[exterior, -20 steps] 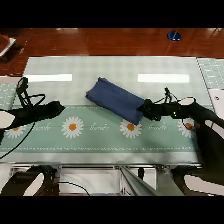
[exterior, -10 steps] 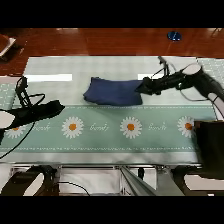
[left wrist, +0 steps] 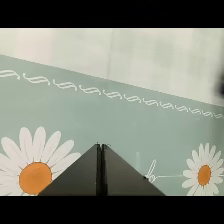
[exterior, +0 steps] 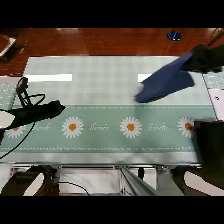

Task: Fold the shirts.

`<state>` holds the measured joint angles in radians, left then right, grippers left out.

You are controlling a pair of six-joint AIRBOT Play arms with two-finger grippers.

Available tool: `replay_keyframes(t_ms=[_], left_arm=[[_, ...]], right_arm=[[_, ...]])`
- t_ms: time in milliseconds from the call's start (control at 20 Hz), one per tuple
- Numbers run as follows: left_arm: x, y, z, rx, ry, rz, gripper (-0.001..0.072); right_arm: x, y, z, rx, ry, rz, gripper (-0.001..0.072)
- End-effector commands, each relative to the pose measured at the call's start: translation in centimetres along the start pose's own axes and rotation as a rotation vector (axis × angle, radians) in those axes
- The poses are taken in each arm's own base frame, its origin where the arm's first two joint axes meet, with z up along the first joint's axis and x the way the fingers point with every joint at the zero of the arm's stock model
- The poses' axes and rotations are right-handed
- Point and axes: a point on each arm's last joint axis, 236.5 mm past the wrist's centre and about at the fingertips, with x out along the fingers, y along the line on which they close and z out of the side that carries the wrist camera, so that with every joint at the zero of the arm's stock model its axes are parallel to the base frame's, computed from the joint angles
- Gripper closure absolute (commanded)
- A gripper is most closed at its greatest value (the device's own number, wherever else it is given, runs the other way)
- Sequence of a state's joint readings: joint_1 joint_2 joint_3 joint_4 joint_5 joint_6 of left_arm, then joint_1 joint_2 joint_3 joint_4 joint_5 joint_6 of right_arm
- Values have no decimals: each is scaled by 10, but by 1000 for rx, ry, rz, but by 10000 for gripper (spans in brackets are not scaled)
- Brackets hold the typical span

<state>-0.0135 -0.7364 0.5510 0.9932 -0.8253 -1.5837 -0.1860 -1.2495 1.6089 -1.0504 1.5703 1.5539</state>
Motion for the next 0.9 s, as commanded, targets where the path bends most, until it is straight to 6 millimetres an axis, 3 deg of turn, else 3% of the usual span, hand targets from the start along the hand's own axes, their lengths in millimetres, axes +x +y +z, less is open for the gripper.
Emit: replay_keyframes(t_ms=[0,300,450,550,800,850], left_arm=[[0,0,2,-2,-8,-2,688],[0,0,2,-2,-11,-2,688],[0,0,4,-1,-15,-2,688],[0,0,8,-3,-35,-1,688],[2,3,9,-8,-47,2,688],[2,3,9,-10,-48,0,688]], right_arm=[[-76,-45,-18,177,-94,-110,690],[-162,-122,-77,479,-199,-310,690],[-212,-168,-126,651,-265,-578,690],[-220,-177,-156,752,-279,-639,690],[-242,-201,-259,1078,-200,-967,689],[-245,-203,-273,1118,-183,-1011,689]])
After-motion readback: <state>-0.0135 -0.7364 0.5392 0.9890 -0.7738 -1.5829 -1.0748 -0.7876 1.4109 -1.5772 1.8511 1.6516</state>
